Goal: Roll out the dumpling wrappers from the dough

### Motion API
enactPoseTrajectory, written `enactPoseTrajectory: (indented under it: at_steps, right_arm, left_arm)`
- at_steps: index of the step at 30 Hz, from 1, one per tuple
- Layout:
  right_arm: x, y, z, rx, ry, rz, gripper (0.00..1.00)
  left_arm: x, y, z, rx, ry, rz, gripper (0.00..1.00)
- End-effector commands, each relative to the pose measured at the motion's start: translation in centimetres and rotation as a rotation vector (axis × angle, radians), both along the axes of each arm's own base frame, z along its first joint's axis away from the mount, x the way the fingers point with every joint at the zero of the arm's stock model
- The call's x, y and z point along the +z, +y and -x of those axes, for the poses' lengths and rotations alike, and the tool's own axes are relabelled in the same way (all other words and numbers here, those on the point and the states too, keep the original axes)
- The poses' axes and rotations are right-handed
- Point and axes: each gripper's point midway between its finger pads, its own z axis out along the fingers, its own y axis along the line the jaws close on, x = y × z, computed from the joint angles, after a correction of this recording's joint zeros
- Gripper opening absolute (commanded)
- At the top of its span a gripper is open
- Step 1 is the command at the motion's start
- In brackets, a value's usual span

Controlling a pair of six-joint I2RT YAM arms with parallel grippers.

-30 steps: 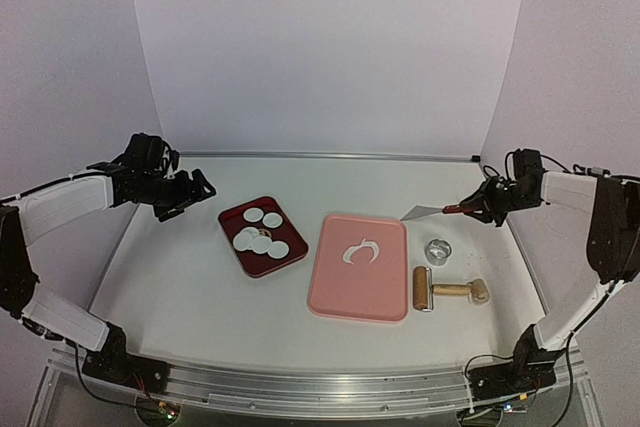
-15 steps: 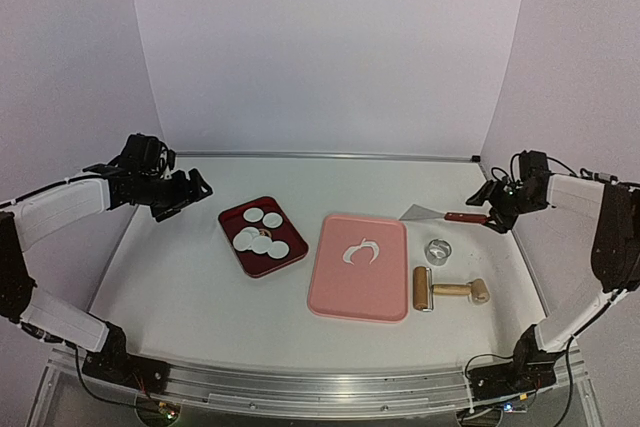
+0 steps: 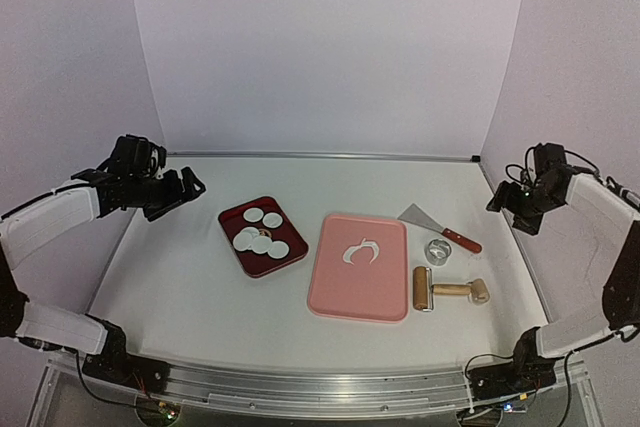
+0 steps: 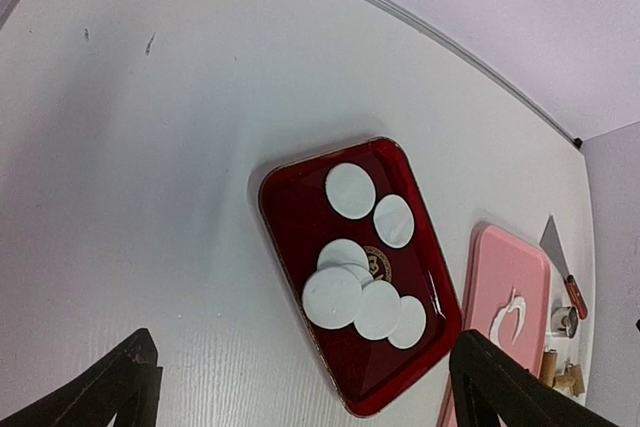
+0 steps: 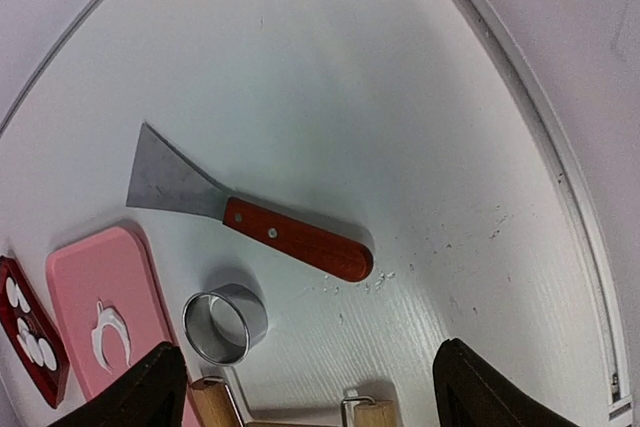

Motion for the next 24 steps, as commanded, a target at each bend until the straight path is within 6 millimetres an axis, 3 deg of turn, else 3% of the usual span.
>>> enactPoseTrajectory:
  at_steps: [1, 4, 6, 8, 10, 14, 18, 24]
  right_arm:
    - [8.5, -0.3, 0.4, 0.05, -0.246, 0.177, 0.86]
    - [13.3, 0.2, 1.5, 0.097, -0.451, 0.26, 0.86]
    - [14.8, 0.3, 2.8, 0.11, -0.558, 0.301, 0.86]
    - [15.1, 0.1, 3.9, 0.103, -0.608, 0.332, 0.87]
    - [14.4, 0.0, 4.8, 0.095, -0.619, 0.337, 0.88]
    - [12.1, 0.0, 6.0, 0.07, -0.604, 0.311, 0.92]
    - [11.1, 0.0, 6.6, 0.06, -0.599, 0.3, 0.93]
    - [11.4, 0.1, 6.4, 0.066, -0.598, 0.3, 0.94]
  left_arm:
    - [5.4, 2.2, -0.1, 0.074, -0.182, -0.047, 0.98]
    - [9.7, 3.2, 0.5, 0.108, -0.339, -0.051, 1.0]
    - [12.2, 4.0, 1.4, 0.124, -0.435, -0.065, 1.0]
    - [13.6, 5.0, 2.3, 0.16, -0.492, -0.083, 0.99]
    - [13.5, 5.9, 3.0, 0.194, -0.506, -0.101, 1.0]
    - [11.2, 6.8, 3.8, 0.227, -0.464, -0.124, 1.0]
    - [9.2, 7.4, 4.7, 0.255, -0.414, -0.129, 0.99]
    - [9.7, 7.9, 5.1, 0.273, -0.421, -0.136, 1.0]
